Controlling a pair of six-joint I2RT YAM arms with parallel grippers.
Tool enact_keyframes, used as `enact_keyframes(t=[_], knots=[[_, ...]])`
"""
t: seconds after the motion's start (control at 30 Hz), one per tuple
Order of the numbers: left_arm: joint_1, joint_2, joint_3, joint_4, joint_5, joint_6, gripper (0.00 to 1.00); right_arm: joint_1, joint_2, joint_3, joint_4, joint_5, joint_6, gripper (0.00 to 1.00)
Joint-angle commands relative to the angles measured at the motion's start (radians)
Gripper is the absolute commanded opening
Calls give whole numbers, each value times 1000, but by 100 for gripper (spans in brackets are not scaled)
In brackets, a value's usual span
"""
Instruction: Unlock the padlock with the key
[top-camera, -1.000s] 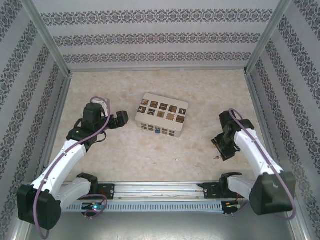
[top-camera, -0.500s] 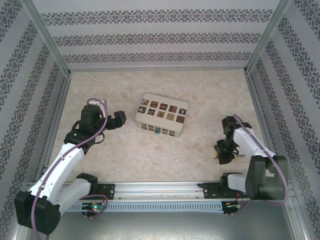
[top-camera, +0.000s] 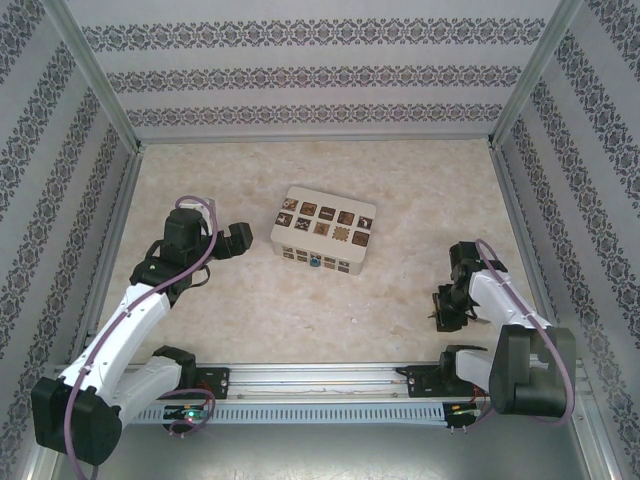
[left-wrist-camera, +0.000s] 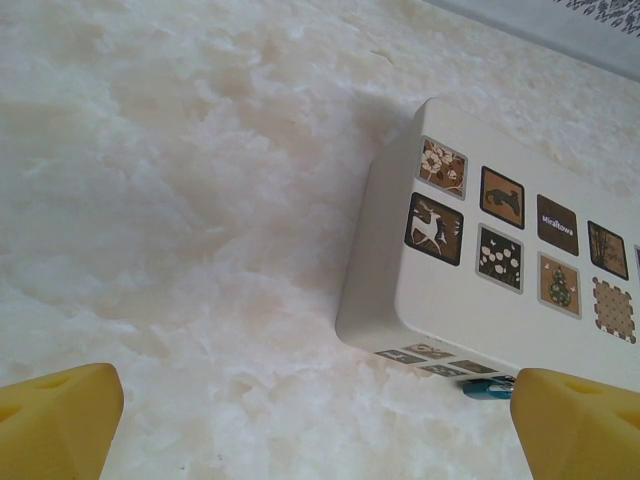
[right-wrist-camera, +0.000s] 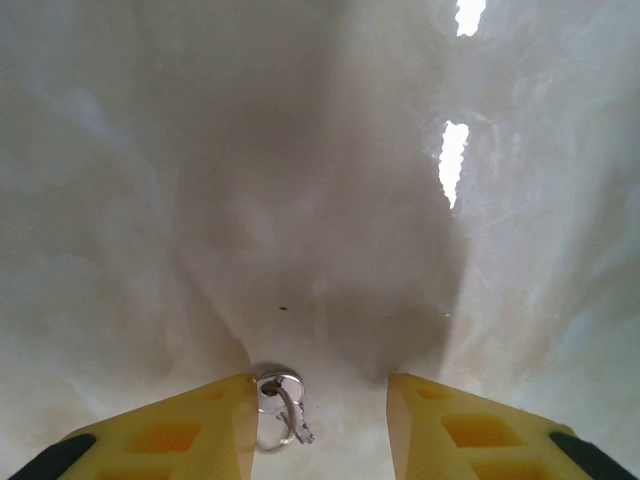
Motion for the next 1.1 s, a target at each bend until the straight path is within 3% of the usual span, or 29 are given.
enact_keyframes(t=[0.0, 0.3, 0.87, 1.07], knots=[[8, 4, 2, -8, 1, 11, 99, -13, 1, -18, 44, -18, 38, 39], [8, 1, -4, -15, 4, 11, 99, -13, 16, -24, 83, -16, 45, 39], [8, -16, 1, -27, 5, 5, 99, -16, -3, -17, 106, -18, 1, 1], [9, -26, 19, -20, 26, -12, 99, -16, -43, -15, 172, -67, -35, 0]])
